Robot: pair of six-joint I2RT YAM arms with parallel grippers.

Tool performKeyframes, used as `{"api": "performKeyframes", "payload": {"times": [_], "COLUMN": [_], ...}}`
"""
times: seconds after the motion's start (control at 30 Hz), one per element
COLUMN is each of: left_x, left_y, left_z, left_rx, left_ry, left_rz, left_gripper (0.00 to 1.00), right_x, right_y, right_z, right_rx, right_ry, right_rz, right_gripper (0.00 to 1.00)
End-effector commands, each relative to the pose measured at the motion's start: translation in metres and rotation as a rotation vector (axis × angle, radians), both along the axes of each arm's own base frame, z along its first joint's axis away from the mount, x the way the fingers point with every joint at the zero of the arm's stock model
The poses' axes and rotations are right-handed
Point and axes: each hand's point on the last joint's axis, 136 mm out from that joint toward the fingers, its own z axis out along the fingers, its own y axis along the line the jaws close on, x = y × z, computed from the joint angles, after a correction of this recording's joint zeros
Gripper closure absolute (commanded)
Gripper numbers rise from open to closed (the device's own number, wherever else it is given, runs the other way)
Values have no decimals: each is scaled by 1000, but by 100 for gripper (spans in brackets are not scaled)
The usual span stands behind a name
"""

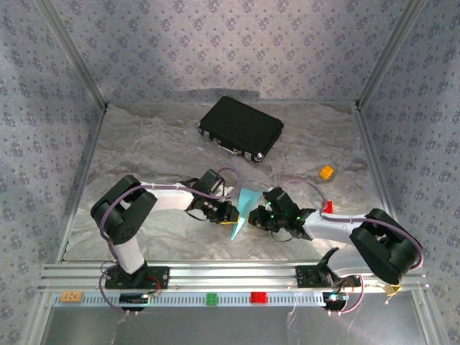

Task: Fold a paper plane with a square sheet of paper (pick it up from the middle)
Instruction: Move the paper plane to the center of the table.

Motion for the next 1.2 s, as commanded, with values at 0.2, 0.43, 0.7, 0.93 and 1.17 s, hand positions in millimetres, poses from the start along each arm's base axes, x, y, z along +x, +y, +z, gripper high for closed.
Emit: {"api": "performKeyframes", "payload": {"times": [0.2,0.43,0.7,0.93,1.17], "left_x": [-5,-7,-8,-11,-8], "left_y": [-11,-14,-18,-22,-20], "left_z": [6,8,11,9,22], "left_rx": [-32,-44,-61,-61,-54], "left_ry": [4,-5,-12,-2,-49], "left_rz": [-34,-46,-58,-71,-58], "left_gripper": [75,79,80,83,90], "right_x": [0,0,-1,-2,-2], "right_y": [8,8,7,5,0], "right_z": [3,3,2,0,3], "right_rx": [25,30,30,30,19], "right_ry": [-3,-6,-7,-6,-14], "right_rz": [8,6,2,-4,-18], "right_gripper": [90,90,90,90,90]}}
